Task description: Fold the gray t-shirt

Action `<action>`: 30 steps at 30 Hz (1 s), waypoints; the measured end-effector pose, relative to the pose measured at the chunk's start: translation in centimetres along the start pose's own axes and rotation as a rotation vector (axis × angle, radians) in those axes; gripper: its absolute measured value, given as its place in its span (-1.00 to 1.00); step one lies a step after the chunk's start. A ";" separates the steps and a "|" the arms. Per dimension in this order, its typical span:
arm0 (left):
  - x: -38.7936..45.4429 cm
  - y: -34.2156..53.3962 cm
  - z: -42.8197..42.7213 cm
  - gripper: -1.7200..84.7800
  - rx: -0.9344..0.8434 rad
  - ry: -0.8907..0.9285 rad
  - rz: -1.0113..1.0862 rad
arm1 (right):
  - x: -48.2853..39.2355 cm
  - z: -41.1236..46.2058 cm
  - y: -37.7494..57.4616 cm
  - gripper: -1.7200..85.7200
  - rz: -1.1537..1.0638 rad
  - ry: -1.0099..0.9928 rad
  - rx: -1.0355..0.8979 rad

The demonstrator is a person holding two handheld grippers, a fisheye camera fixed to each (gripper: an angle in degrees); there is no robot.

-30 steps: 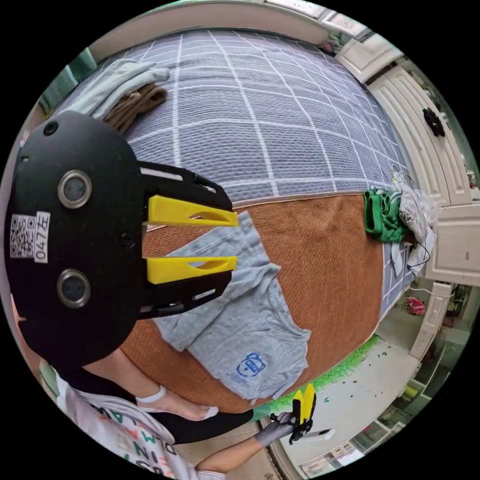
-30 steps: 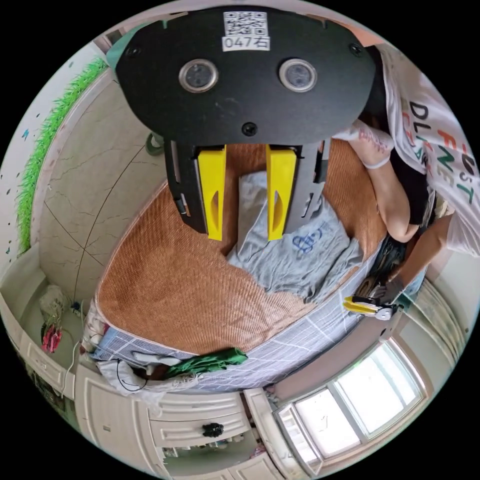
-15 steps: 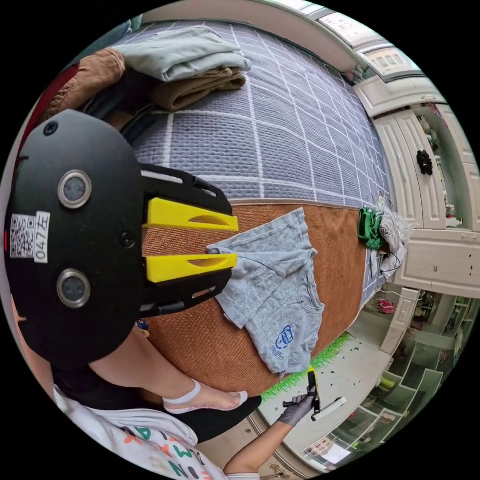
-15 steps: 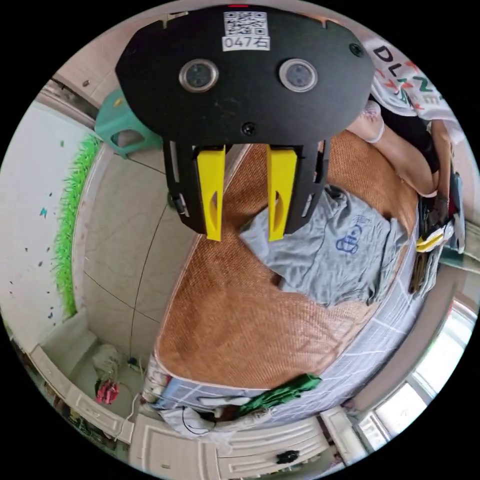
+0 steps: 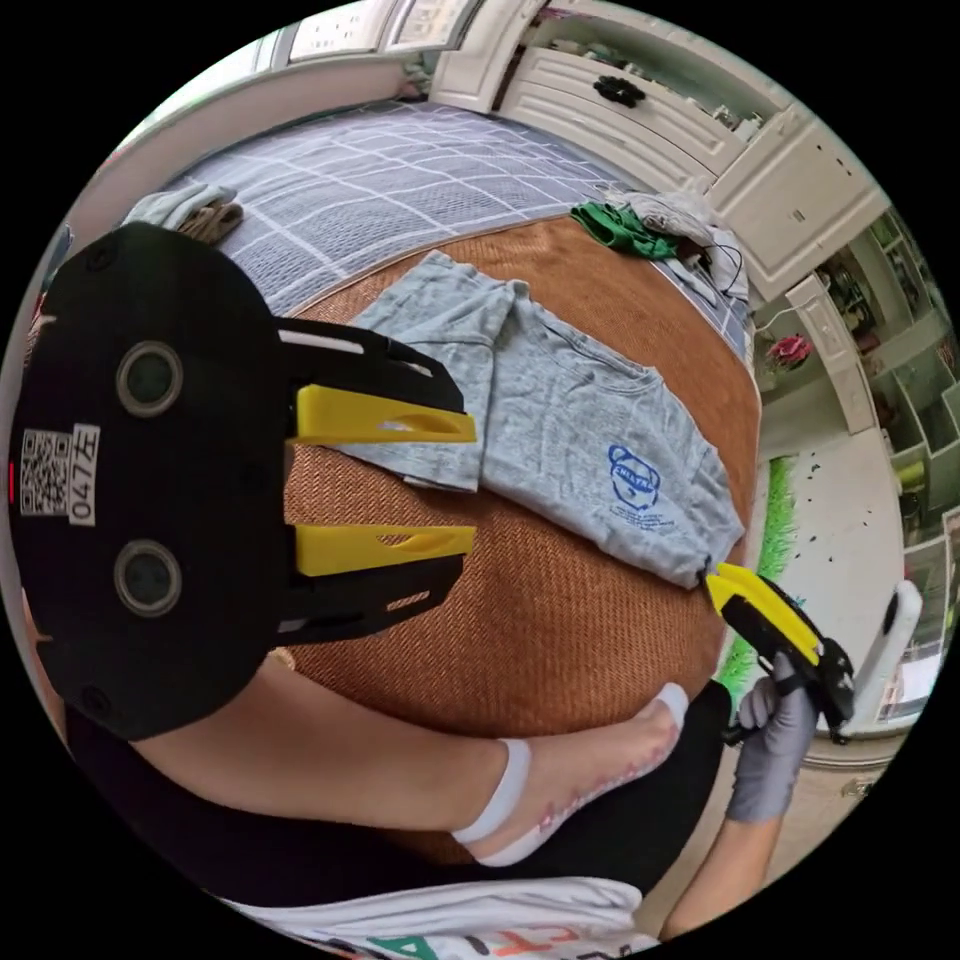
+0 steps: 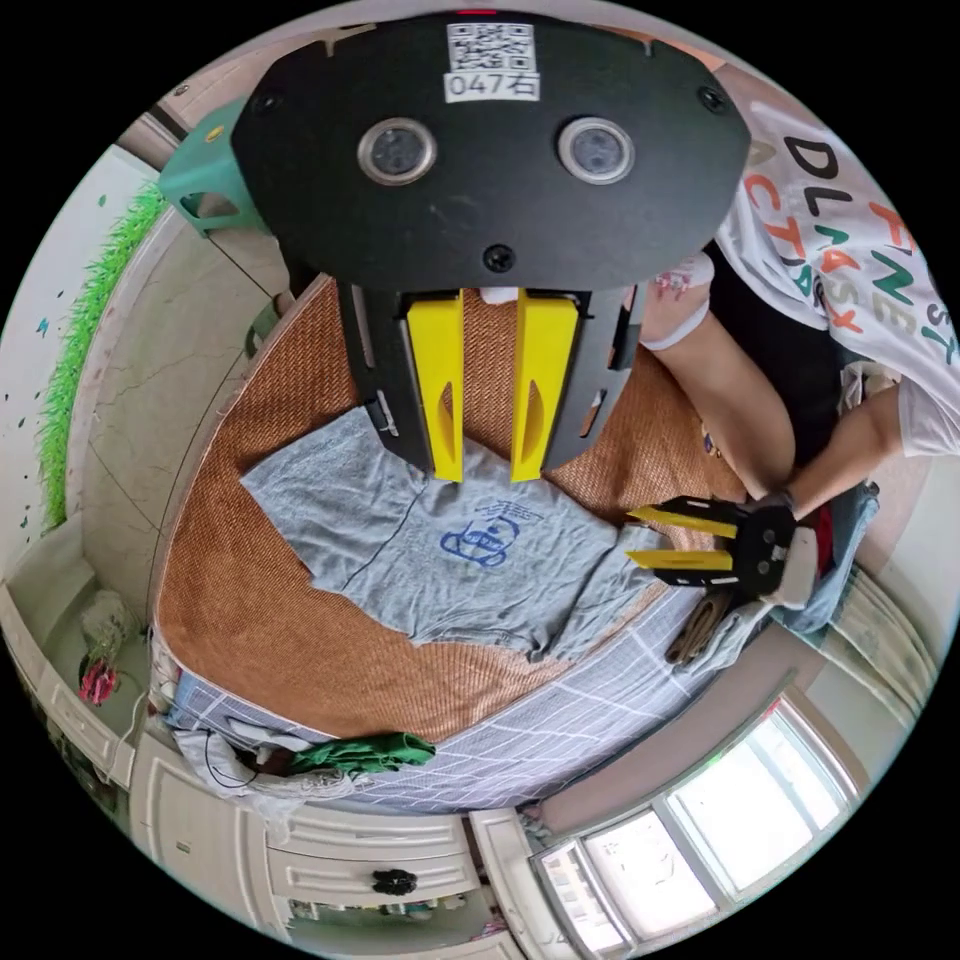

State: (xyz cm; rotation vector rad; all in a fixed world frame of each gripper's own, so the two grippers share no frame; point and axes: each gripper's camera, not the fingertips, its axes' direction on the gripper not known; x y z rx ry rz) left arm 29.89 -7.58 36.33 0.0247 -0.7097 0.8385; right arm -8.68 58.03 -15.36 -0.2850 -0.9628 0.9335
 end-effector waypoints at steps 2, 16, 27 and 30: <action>2.0 0.2 1.1 -0.77 -0.035 -0.035 -0.002 | 0.7 -1.0 0.2 -0.89 0.029 -0.019 0.032; -13.0 29.4 1.2 -0.87 0.473 0.328 -1.283 | 0.8 -3.9 -1.3 -0.86 0.049 -0.036 0.098; 1.1 39.4 7.7 -0.68 0.215 0.567 -1.544 | -17.3 3.0 -14.5 -0.86 -0.388 -0.150 0.028; 6.4 39.5 11.3 -0.65 0.188 0.606 -1.629 | -17.5 2.5 -16.6 -0.87 -0.350 -0.167 0.054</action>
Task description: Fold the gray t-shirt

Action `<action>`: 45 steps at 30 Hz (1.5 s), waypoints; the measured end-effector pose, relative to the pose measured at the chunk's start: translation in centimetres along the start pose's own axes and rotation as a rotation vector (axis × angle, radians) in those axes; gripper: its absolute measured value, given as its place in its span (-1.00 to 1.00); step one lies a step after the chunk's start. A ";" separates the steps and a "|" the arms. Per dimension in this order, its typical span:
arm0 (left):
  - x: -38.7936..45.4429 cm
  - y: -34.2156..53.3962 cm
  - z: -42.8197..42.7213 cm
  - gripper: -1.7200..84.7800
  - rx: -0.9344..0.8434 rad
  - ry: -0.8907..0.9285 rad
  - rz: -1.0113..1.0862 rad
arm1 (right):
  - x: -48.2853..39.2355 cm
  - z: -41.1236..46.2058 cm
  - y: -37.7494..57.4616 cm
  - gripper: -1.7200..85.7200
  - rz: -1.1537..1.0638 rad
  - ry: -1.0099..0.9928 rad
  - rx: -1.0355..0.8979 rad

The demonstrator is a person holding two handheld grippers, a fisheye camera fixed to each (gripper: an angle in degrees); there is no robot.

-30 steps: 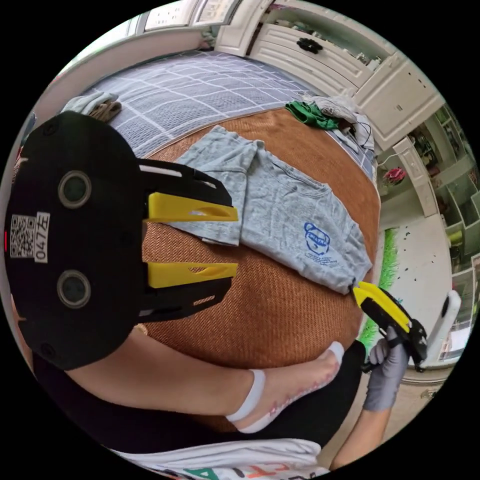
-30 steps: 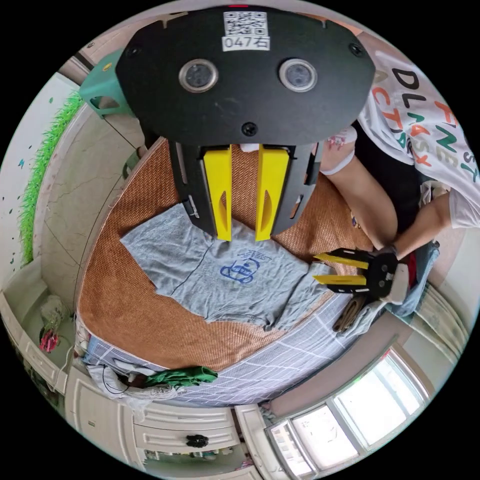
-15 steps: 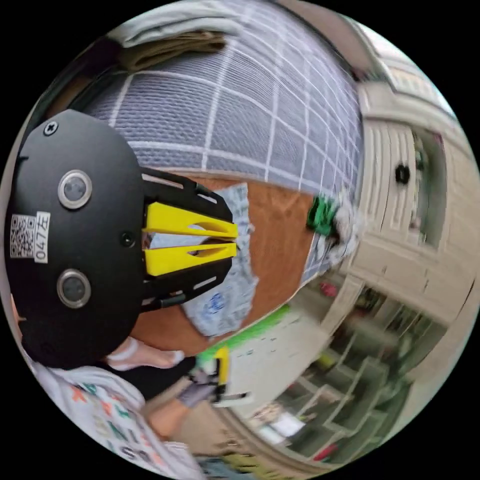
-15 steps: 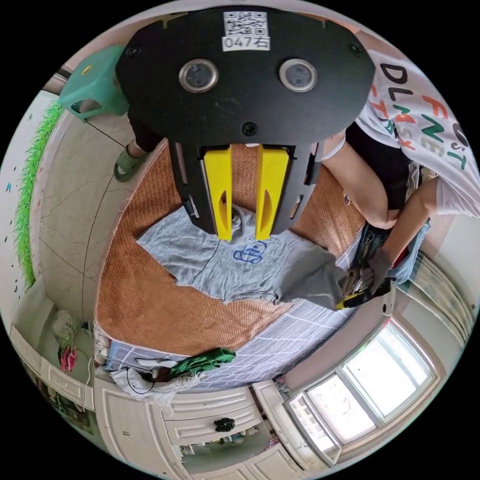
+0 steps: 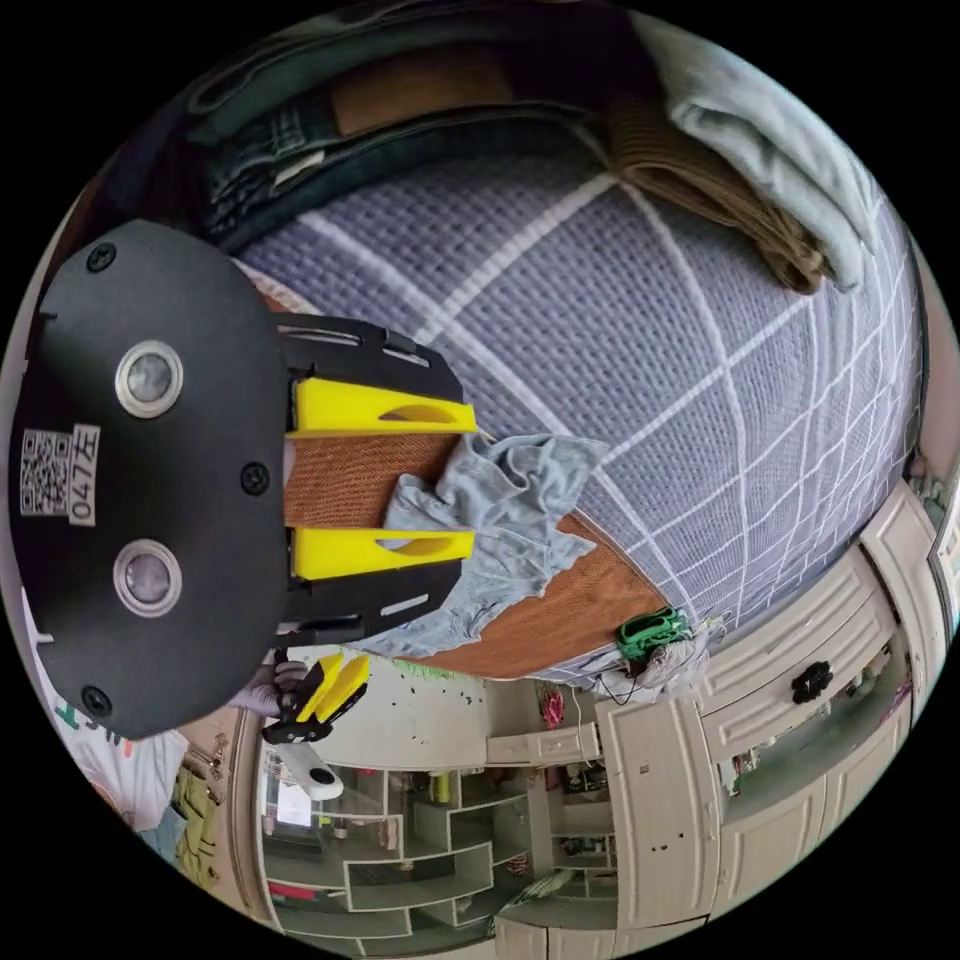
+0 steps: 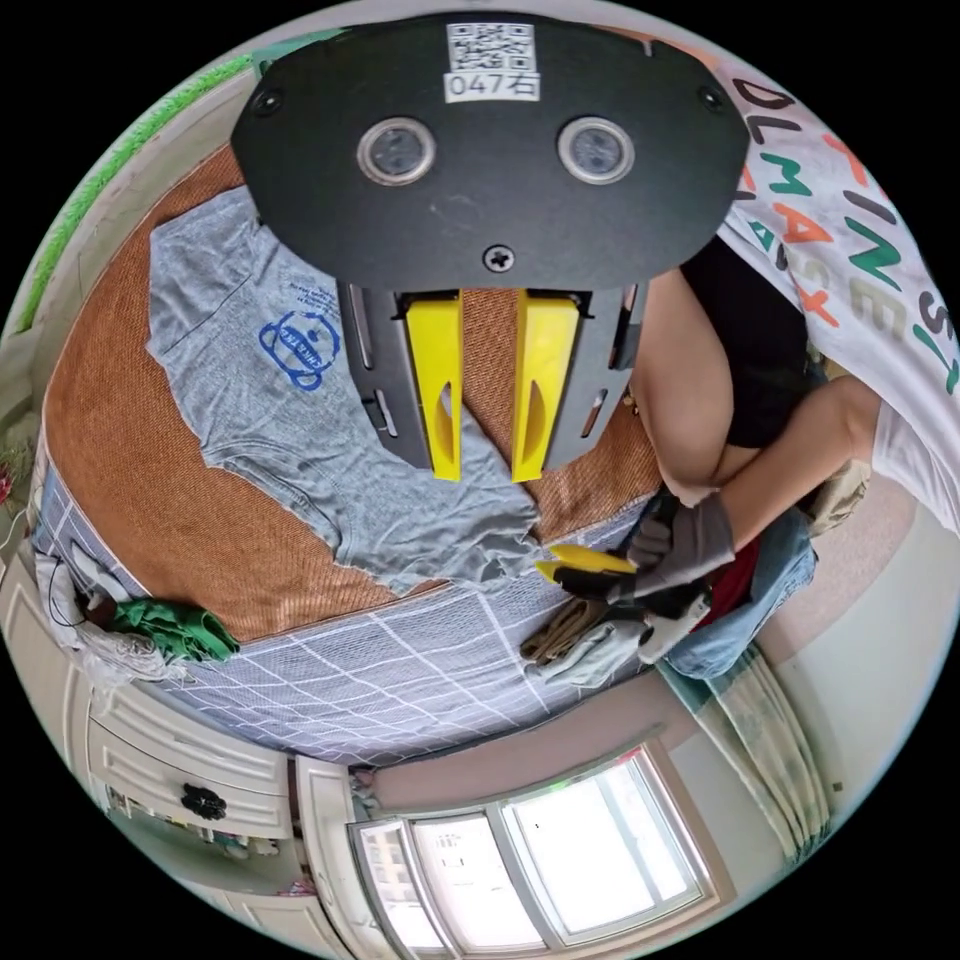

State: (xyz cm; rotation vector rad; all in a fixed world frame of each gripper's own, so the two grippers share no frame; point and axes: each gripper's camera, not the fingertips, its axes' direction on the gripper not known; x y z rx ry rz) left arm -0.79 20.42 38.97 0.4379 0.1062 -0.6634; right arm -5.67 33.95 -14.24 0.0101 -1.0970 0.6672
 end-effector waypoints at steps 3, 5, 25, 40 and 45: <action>-2.6 1.2 1.4 -0.68 0.030 0.004 -0.070 | 0.5 -0.2 -1.9 -0.90 0.026 -0.002 0.035; -2.8 2.1 2.1 -0.72 0.037 -0.026 -0.039 | 0.9 0.2 -4.8 -0.91 0.024 -0.029 0.063; -4.3 9.7 8.6 -0.96 -0.115 -0.030 0.160 | -8.0 28.9 -37.5 -0.97 -0.612 -0.025 -0.508; -6.2 13.8 12.9 -0.97 -0.125 0.030 0.084 | -3.7 28.0 -46.0 -0.89 -0.420 -0.164 -0.397; -6.0 14.6 13.9 -0.97 -0.130 0.045 0.078 | -2.8 26.6 -46.9 -0.96 -0.410 -0.152 -0.389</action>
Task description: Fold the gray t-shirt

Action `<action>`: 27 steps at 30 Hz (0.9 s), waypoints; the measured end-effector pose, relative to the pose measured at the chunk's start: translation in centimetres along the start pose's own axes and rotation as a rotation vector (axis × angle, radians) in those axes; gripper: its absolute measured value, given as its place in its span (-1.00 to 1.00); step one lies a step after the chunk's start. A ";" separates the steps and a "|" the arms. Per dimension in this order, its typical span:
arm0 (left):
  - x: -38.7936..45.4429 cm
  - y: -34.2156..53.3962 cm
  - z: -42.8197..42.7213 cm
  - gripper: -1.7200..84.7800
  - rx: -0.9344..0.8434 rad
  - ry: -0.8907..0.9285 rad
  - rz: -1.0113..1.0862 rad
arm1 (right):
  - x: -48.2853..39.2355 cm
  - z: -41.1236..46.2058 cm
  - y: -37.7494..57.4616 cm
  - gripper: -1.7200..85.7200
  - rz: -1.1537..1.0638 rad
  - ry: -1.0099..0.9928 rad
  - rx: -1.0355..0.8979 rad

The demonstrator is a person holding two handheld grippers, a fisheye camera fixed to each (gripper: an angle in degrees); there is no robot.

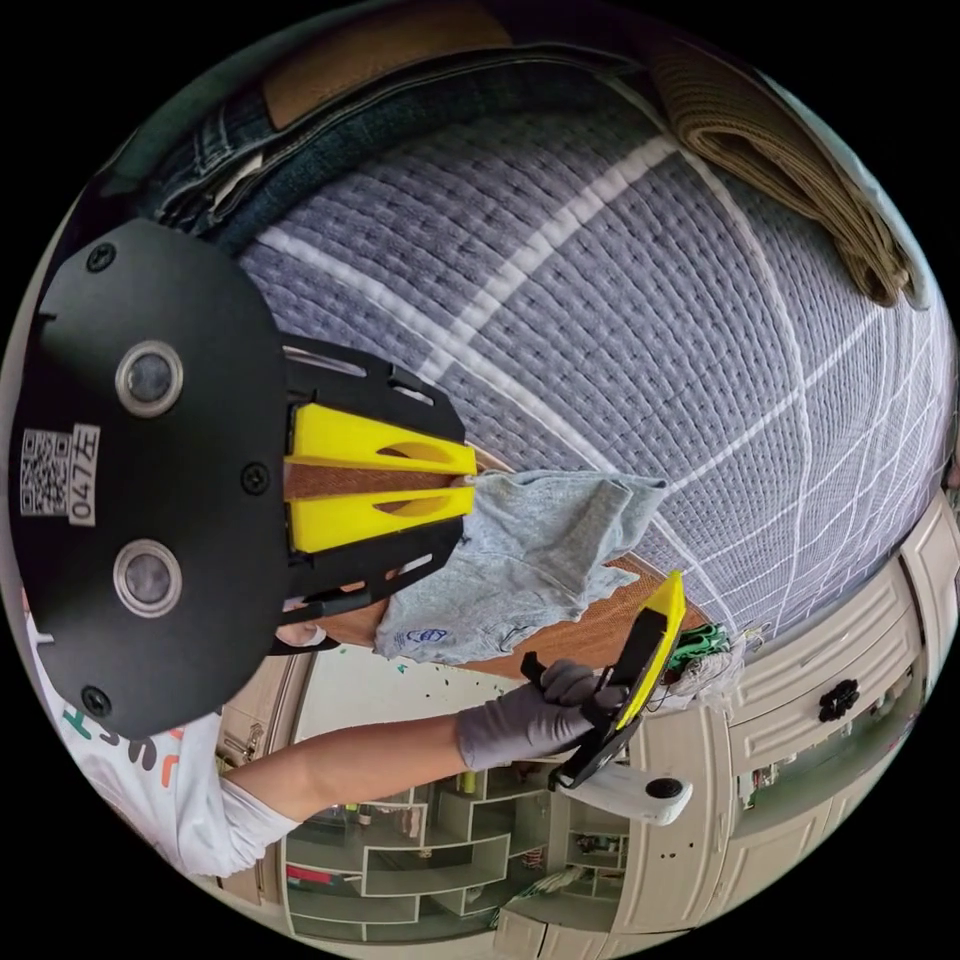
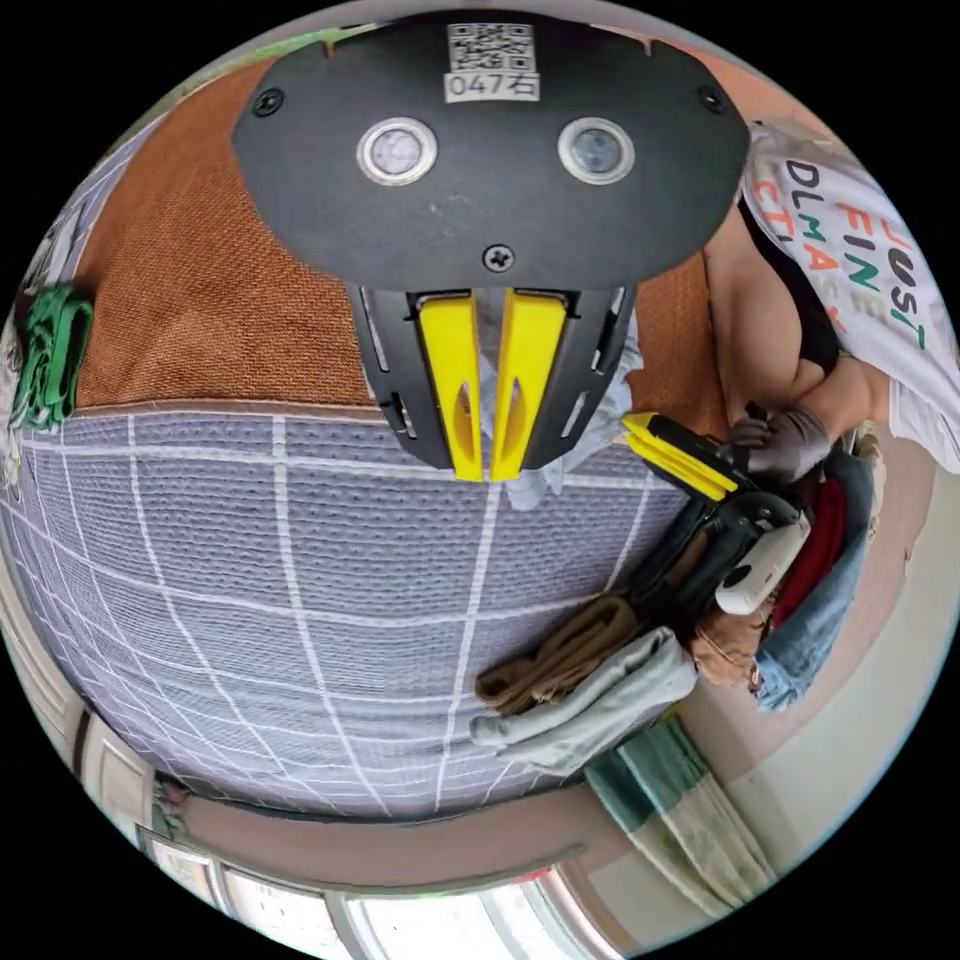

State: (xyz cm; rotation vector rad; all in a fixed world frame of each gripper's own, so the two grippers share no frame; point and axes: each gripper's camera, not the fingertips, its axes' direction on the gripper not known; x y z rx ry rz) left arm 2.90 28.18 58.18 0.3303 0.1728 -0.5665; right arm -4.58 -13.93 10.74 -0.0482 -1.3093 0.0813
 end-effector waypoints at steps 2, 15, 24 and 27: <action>0.3 0.1 0.5 -0.97 -0.006 0.000 0.005 | -1.5 1.2 -0.5 -0.95 -0.070 0.029 -0.074; 0.9 1.4 2.4 -0.97 -0.011 0.029 -0.017 | -4.1 1.5 -4.0 -0.99 -0.151 0.221 -0.072; 1.5 1.3 3.0 -0.97 -0.008 0.060 -0.035 | -1.2 2.4 -5.2 -0.94 -0.032 0.129 -0.010; 2.1 0.9 3.0 -0.96 -0.012 0.054 -0.033 | -3.7 2.6 -6.5 -0.93 -0.158 0.079 0.019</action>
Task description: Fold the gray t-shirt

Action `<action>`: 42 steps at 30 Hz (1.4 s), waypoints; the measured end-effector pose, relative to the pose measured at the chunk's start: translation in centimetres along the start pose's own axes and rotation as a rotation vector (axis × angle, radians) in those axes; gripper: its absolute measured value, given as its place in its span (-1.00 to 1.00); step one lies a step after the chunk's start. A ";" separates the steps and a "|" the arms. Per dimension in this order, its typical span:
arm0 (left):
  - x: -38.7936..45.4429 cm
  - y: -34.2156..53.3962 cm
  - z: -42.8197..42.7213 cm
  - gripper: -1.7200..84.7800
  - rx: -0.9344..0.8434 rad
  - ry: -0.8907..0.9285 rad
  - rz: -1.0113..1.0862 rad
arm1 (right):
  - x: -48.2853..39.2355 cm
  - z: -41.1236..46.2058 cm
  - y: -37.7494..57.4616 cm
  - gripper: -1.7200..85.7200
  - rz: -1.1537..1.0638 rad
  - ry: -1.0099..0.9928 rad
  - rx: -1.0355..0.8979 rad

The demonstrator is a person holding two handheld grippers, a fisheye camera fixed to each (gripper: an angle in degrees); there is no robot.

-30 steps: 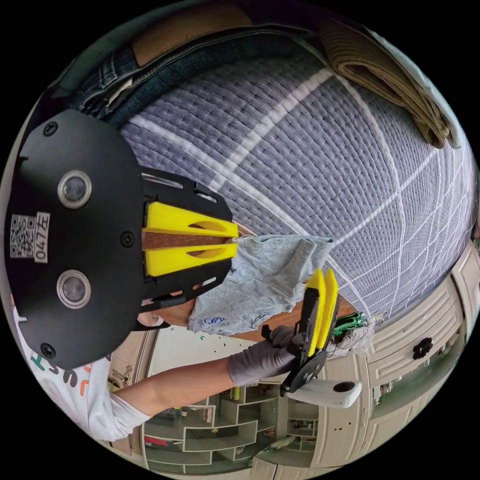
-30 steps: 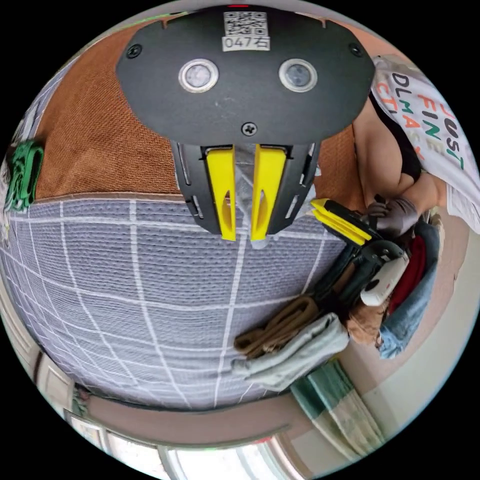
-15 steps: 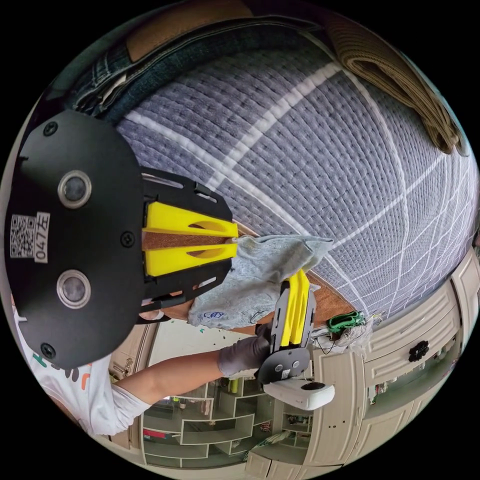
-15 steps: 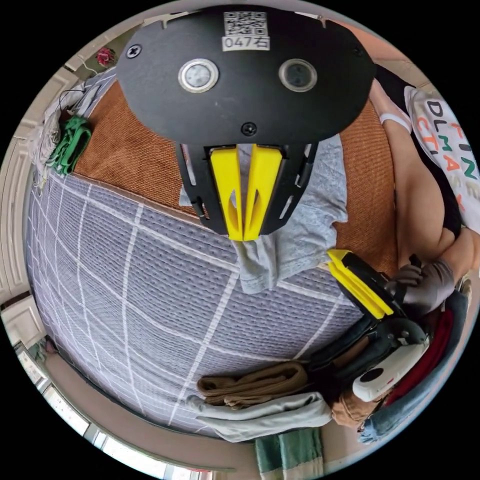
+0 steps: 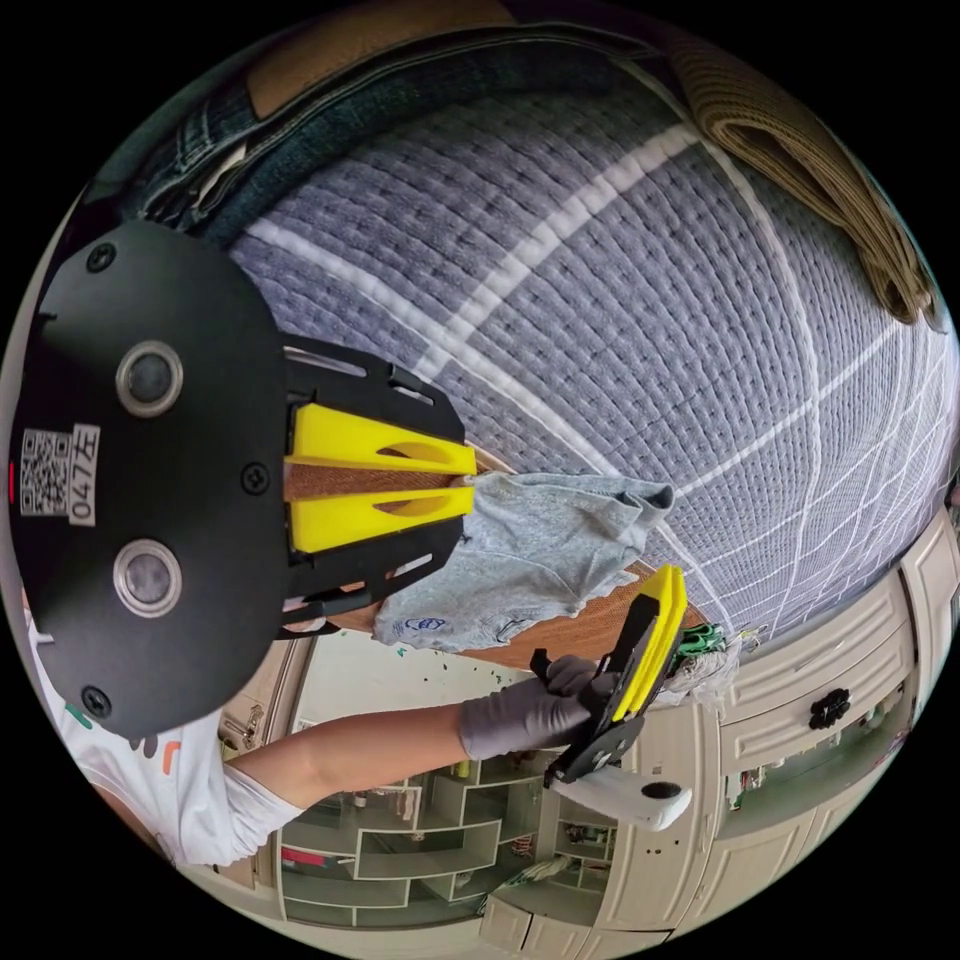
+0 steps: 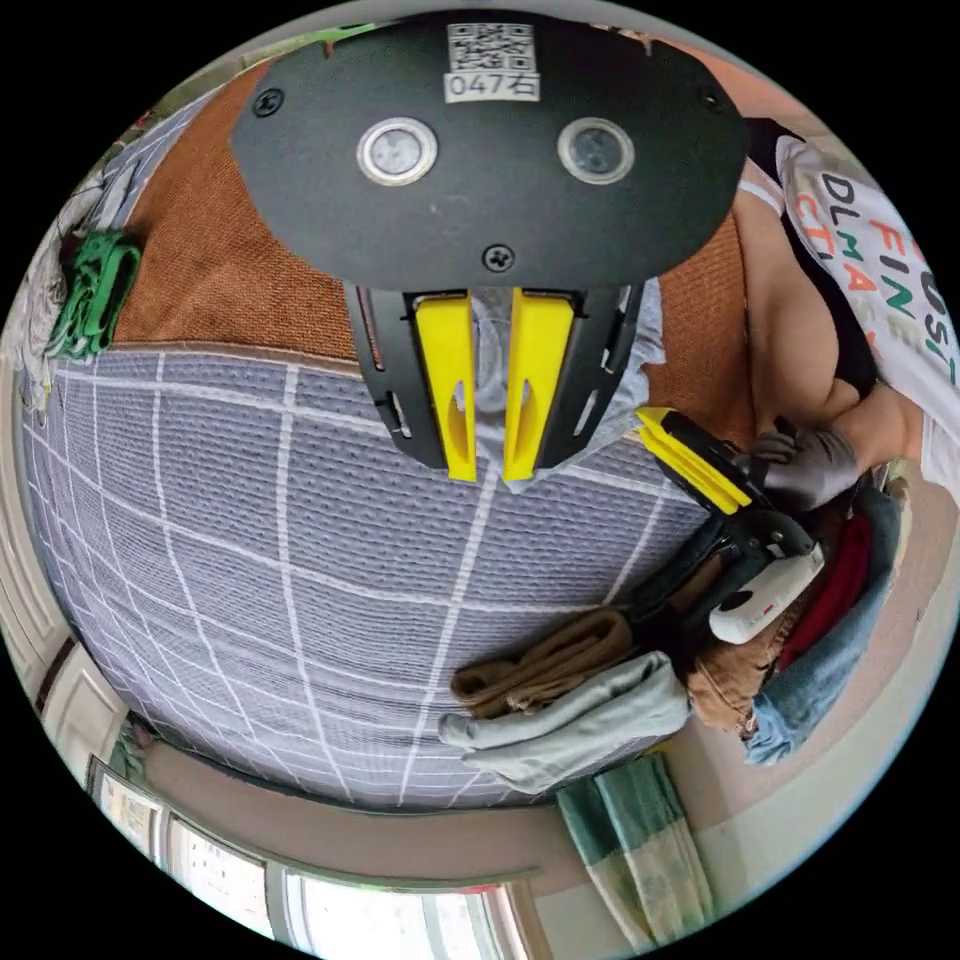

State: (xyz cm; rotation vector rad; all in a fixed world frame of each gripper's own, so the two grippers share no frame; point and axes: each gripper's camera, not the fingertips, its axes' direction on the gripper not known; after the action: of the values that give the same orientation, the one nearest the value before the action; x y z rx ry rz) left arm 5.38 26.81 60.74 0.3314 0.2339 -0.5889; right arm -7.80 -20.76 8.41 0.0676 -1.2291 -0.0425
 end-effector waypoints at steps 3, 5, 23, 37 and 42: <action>0.3 -0.3 0.1 -0.96 0.002 0.013 -0.006 | -2.4 3.2 -1.8 -0.92 -0.145 0.060 -0.130; 0.3 -0.4 0.0 -0.96 0.005 0.029 -0.015 | -2.9 4.7 -2.0 -0.93 -0.180 0.062 -0.163; 4.7 -4.3 -0.7 -0.97 0.003 0.027 -0.012 | 6.6 7.0 0.9 -0.94 0.147 -0.130 -0.015; 18.5 -8.5 -2.3 -0.97 0.036 0.121 0.408 | 5.2 0.1 10.1 -0.98 -0.065 -0.161 0.094; 26.5 -9.5 3.5 -0.97 -0.182 0.022 0.642 | 5.9 -1.5 21.0 -0.98 -0.039 -0.162 0.089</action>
State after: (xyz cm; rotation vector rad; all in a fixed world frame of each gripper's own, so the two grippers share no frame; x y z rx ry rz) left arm 21.77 4.78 53.56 0.2185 0.1864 0.0700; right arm -4.49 -0.19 15.00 0.1684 -1.3917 -0.0274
